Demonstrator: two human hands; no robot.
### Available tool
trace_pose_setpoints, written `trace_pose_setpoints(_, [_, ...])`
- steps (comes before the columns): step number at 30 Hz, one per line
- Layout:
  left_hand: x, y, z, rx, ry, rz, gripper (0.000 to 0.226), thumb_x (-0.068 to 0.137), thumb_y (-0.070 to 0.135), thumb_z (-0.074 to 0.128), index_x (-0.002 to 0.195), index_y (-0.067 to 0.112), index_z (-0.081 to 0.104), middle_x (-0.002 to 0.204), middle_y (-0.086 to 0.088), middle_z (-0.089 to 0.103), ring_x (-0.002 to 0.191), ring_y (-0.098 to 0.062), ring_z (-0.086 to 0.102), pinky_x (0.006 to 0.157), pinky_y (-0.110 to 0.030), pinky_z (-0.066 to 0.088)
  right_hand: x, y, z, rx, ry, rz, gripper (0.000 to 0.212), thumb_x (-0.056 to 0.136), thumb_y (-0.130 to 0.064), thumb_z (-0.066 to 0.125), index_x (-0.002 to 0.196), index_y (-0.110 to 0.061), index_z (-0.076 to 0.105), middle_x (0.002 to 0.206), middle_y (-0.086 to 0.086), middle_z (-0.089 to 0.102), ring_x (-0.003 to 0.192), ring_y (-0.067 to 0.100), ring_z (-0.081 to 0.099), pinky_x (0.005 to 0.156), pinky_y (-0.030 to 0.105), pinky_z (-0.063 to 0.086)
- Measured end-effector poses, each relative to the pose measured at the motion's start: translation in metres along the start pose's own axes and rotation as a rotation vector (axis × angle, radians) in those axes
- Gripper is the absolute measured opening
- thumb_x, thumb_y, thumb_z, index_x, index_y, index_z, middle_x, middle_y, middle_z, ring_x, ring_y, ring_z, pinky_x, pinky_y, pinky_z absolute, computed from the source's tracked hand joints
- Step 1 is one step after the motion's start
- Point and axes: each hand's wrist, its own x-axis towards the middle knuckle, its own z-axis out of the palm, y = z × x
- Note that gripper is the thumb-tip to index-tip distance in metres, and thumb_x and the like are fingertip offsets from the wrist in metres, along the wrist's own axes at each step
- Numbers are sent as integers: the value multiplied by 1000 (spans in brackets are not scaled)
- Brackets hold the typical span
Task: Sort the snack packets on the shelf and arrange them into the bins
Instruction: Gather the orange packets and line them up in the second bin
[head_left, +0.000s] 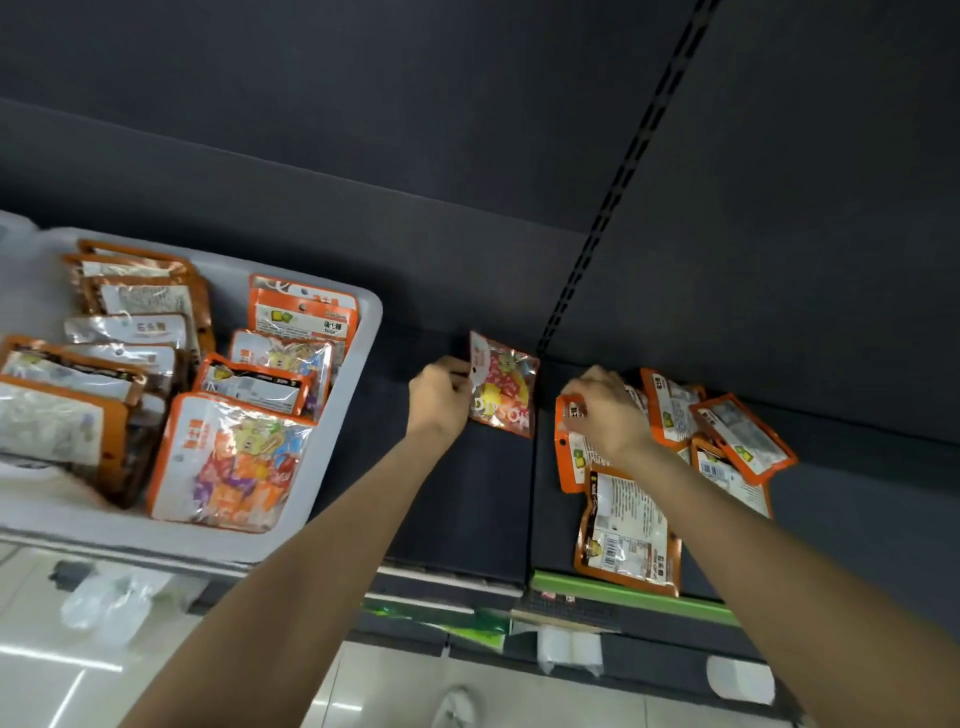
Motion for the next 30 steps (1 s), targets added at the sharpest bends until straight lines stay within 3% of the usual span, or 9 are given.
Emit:
trace_pose_setpoints(4, [-9,11,-17,75,41,147,30,91,-5,43,111,0,65,110,-15,66,106,-25,59,87,-30,49,-7,-6,-9,186,170,25,21,84,-22,70,101,-11,67,100,1,47,103,20,48,80,33,43])
trace_pose_setpoints(8, [-18,21,-39,126,80,247,29,91,-1,45,110,7,66,110,-13,64,100,-21,60,79,-22,45,-16,-22,-29,272,357,-18,13,86,-19,66,88,-7,68,86,3,53,79,22,55,63,31,38])
trace_pose_setpoints(13, [-35,33,-90,130,175,352,27,90,-1,48,107,10,67,104,-11,65,92,-21,62,74,-21,44,-40,-53,-45,314,516,-80,12,87,-21,66,91,-11,71,89,4,65,76,19,60,66,31,47])
trace_pose_setpoints(16, [-44,37,-129,111,225,381,30,89,-4,48,105,11,69,105,-8,65,89,-13,59,74,-12,38,-50,-81,-55,353,584,-81,12,86,-21,66,92,-13,72,90,4,68,79,20,62,70,33,50])
trace_pose_setpoints(23, [-55,18,-228,155,294,418,22,95,5,50,106,11,67,112,-10,62,89,-11,58,78,-18,44,-78,-172,-73,615,583,-58,8,87,-17,66,90,-13,73,86,-5,69,84,13,65,75,31,52])
trace_pose_setpoints(30, [-67,-27,-305,187,325,410,23,96,4,47,105,11,67,109,-11,63,82,-9,54,70,-17,41,-97,-265,-42,955,449,-75,13,87,-7,64,79,-17,68,76,-5,67,70,6,65,63,37,59])
